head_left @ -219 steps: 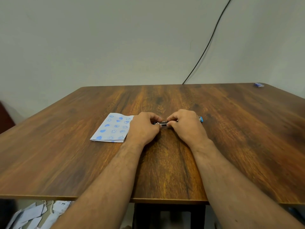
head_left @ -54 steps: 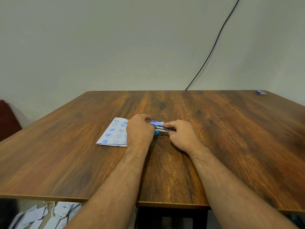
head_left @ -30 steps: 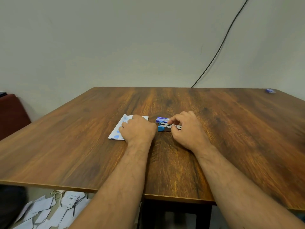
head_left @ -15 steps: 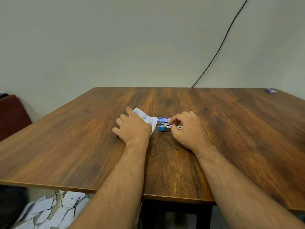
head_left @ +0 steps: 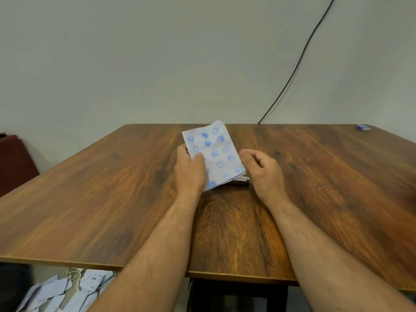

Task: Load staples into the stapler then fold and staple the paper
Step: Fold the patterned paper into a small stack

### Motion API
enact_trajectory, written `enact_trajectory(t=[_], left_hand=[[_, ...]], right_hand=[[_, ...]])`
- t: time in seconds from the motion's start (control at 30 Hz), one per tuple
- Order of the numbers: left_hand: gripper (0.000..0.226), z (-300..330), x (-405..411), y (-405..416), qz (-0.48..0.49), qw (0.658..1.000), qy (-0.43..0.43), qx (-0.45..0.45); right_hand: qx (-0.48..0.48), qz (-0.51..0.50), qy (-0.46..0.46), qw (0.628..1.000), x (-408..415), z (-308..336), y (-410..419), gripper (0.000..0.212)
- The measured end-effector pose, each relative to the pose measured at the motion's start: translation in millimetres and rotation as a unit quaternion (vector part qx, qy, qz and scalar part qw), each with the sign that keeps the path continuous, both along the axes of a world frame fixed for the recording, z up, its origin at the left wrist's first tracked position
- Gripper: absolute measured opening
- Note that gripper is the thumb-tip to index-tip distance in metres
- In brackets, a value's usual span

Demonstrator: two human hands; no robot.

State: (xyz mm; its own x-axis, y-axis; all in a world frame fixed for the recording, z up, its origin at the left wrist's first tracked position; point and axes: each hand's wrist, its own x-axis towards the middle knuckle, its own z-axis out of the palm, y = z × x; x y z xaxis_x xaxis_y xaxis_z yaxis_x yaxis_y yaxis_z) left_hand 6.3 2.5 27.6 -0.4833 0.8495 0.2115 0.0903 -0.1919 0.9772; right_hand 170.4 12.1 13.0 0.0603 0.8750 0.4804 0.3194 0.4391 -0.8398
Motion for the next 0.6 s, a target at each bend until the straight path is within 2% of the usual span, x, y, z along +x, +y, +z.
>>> enact_trajectory(t=[0.1, 0.17, 0.27, 0.6], left_hand=[[0.025, 2, 3, 0, -0.07, 0.996, -0.041, -0.026], [0.032, 1, 5, -1, -0.097, 0.995, -0.026, -0.022], [0.042, -1, 5, -2, -0.123, 0.992, -0.012, -0.003], [0.04, -3, 0, -2, -0.224, 0.971, -0.077, -0.02]], right_hand=[[-0.027, 0.027, 0.011, 0.999, 2, 0, 0, 0.028], [-0.045, 0.037, 0.006, 0.998, 1, 0, 1, 0.029], [-0.05, 0.055, 0.01, 0.997, 3, -2, 0, 0.017], [-0.142, 0.112, 0.101, 0.978, 15, 2, 2, 0.013]])
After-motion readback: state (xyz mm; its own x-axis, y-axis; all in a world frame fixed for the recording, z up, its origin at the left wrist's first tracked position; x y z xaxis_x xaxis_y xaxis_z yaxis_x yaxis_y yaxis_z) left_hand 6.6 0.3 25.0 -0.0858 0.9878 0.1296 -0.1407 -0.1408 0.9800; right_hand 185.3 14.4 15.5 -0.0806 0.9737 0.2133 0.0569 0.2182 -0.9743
